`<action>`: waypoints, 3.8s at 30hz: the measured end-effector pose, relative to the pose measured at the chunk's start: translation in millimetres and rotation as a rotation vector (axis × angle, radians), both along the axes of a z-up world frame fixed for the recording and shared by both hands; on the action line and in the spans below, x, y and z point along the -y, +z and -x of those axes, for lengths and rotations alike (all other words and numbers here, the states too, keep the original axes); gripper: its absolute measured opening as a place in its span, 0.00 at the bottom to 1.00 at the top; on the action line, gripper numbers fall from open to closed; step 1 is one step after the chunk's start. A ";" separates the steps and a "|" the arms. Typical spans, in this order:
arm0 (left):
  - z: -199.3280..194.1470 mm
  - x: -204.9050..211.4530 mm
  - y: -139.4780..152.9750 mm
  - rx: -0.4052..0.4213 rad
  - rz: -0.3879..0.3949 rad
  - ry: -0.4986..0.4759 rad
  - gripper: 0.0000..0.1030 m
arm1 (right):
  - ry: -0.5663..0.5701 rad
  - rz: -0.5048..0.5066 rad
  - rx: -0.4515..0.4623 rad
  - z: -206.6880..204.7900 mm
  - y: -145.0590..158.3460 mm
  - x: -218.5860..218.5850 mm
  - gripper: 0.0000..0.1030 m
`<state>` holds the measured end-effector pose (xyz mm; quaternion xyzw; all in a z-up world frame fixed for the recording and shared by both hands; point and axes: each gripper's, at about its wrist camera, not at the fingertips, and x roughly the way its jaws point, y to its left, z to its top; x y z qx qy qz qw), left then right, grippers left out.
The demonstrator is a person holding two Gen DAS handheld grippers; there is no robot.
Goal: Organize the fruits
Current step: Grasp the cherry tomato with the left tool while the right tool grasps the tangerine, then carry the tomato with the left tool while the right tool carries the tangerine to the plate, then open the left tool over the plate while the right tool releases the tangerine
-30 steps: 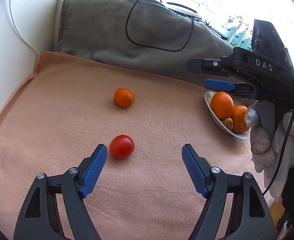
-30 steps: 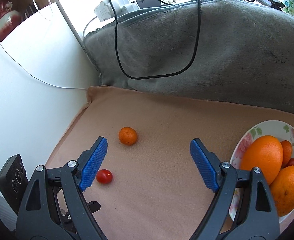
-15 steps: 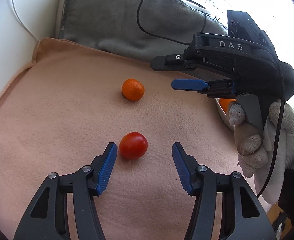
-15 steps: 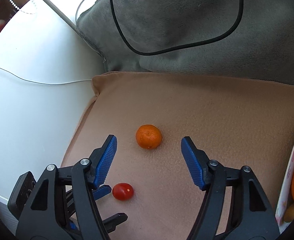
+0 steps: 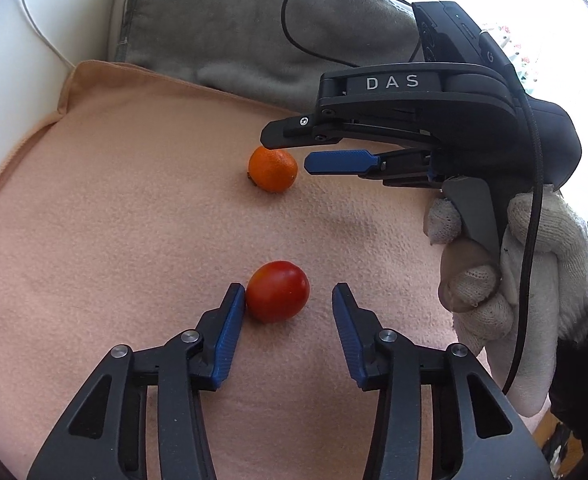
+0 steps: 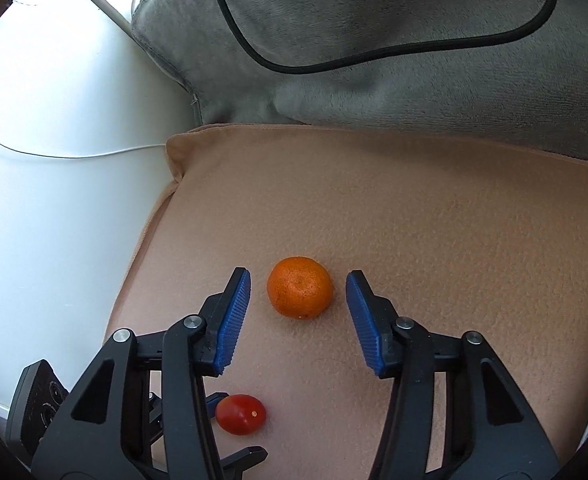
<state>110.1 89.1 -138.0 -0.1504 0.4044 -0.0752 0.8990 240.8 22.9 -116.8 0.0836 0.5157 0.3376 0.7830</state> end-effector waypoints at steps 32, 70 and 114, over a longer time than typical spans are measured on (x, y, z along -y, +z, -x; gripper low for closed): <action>8.7 3.3 -1.2 0.007 -0.015 0.013 0.30 | 0.009 0.015 0.050 8.0 2.7 -4.6 0.37; 19.6 103.9 55.8 0.112 0.002 -0.176 0.30 | -0.228 -0.091 0.218 61.3 93.7 207.5 0.37; -77.3 238.8 85.5 0.162 -0.087 -0.352 0.30 | -0.464 -0.086 0.125 35.0 39.1 348.6 0.37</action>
